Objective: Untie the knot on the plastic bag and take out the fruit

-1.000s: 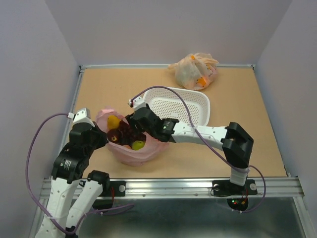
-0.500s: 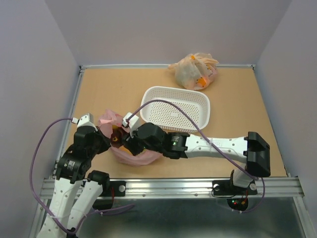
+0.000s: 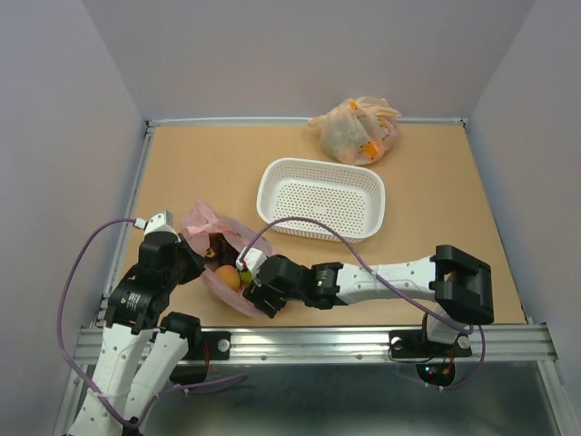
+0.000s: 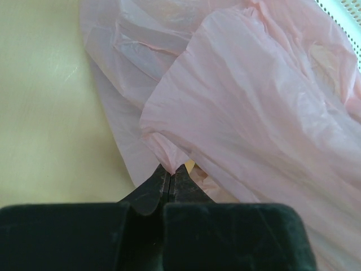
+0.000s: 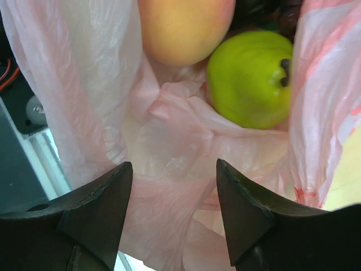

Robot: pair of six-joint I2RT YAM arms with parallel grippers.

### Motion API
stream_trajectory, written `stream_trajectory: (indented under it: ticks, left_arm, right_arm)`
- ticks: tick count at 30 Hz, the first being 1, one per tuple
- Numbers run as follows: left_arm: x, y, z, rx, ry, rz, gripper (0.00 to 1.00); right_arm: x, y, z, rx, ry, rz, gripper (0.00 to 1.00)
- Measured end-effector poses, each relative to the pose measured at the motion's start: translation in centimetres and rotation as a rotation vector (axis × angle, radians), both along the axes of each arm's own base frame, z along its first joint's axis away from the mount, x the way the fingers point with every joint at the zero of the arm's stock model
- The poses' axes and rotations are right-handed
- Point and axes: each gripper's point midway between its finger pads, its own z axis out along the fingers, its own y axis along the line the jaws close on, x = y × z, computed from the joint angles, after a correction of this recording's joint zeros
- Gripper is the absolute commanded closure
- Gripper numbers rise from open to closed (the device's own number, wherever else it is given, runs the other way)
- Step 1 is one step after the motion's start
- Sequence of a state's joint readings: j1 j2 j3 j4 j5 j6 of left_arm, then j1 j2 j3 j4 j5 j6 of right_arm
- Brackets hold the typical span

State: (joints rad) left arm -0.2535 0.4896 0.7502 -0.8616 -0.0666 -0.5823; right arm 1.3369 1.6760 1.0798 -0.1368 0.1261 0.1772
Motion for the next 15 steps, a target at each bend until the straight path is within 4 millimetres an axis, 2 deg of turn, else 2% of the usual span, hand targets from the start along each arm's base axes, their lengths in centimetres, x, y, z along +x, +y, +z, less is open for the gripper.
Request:
stream_trajectory:
  ticks: [5,9,12,15]
  left_arm:
    - [0.1,-0.2,-0.3,-0.006,0.004,-0.004,1.0]
    - [0.1,-0.2,-0.4,-0.008,0.005,-0.007,1.0]
    - [0.2,-0.3,-0.4,-0.009,0.001,-0.007,1.0]
    - [0.2,-0.3,-0.3,-0.011,-0.001,-0.009,1.0]
  right_arm:
    - [1.7,-0.3,1.1,0.001,-0.076,-0.076,0.42]
    - [3.7,0.3,3.0,0.026,-0.137,-0.155,0.45]
    - [5.1,1.6,4.1,0.055,-0.161,-0.202,0.45]
    - [6.1,1.9,3.6,0.058,-0.158,-0.239,0.41]
